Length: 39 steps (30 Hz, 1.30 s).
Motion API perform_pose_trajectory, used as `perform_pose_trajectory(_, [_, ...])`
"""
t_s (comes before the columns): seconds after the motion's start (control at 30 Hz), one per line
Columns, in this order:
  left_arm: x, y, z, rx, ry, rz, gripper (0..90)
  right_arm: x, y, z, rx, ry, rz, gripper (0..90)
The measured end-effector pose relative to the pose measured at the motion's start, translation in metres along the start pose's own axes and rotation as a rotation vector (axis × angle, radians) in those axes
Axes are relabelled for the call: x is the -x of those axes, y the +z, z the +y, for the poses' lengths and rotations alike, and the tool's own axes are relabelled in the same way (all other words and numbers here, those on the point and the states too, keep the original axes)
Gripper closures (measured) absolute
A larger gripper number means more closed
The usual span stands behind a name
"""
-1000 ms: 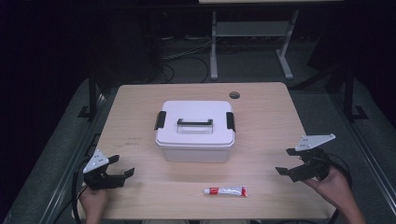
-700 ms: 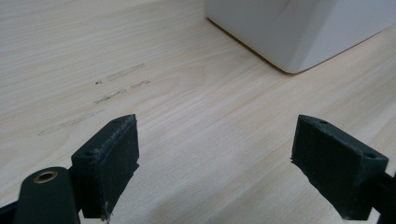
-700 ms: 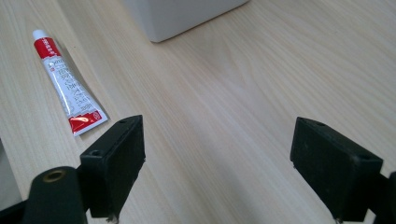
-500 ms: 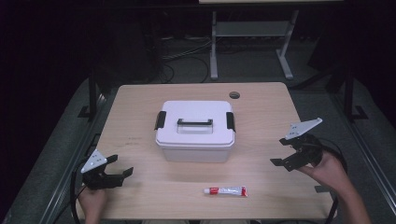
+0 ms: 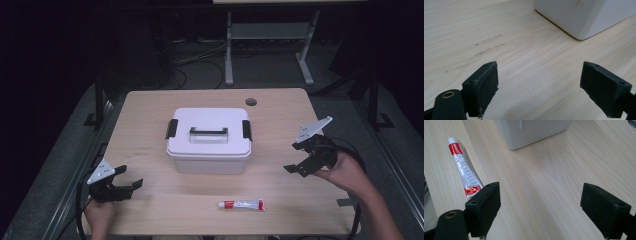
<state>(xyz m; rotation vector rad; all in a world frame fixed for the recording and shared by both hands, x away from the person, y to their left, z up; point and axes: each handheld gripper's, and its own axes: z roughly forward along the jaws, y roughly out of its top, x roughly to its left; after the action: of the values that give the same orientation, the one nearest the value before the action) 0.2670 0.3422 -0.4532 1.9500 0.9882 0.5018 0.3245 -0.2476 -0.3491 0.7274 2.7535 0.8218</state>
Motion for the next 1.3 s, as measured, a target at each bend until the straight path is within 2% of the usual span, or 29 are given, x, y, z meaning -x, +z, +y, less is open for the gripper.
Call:
perform_pose_trajectory(0.03, [0.0,0.0,0.0,0.0,0.001,0.0,14.3,0.0,0.0,0.005,-0.004,-0.016,0.005,15.6])
perform_pose_trajectory(0.2, [-0.001,0.001,0.0,-0.001,-0.002,-0.005,14.3,0.0,0.001,0.015,-0.018,-0.036,0.017,15.0])
perform_pose_trajectory(0.37, [-0.001,0.0,0.0,0.007,-0.004,-0.007,14.3,0.0,0.001,0.033,-0.039,-0.061,0.029,15.0])
perform_pose_trajectory(0.73, [-0.001,0.0,0.0,0.017,-0.013,-0.011,14.3,0.0,-0.001,0.066,-0.039,-0.105,0.053,15.0])
perform_pose_trajectory(1.13, [-0.003,-0.001,0.0,0.018,-0.012,-0.012,14.3,0.0,0.007,0.106,-0.067,-0.182,0.1,15.0])
perform_pose_trajectory(1.3, [-0.004,-0.002,0.0,0.018,-0.009,-0.012,14.3,-0.002,0.01,0.119,-0.079,-0.206,0.102,15.0])
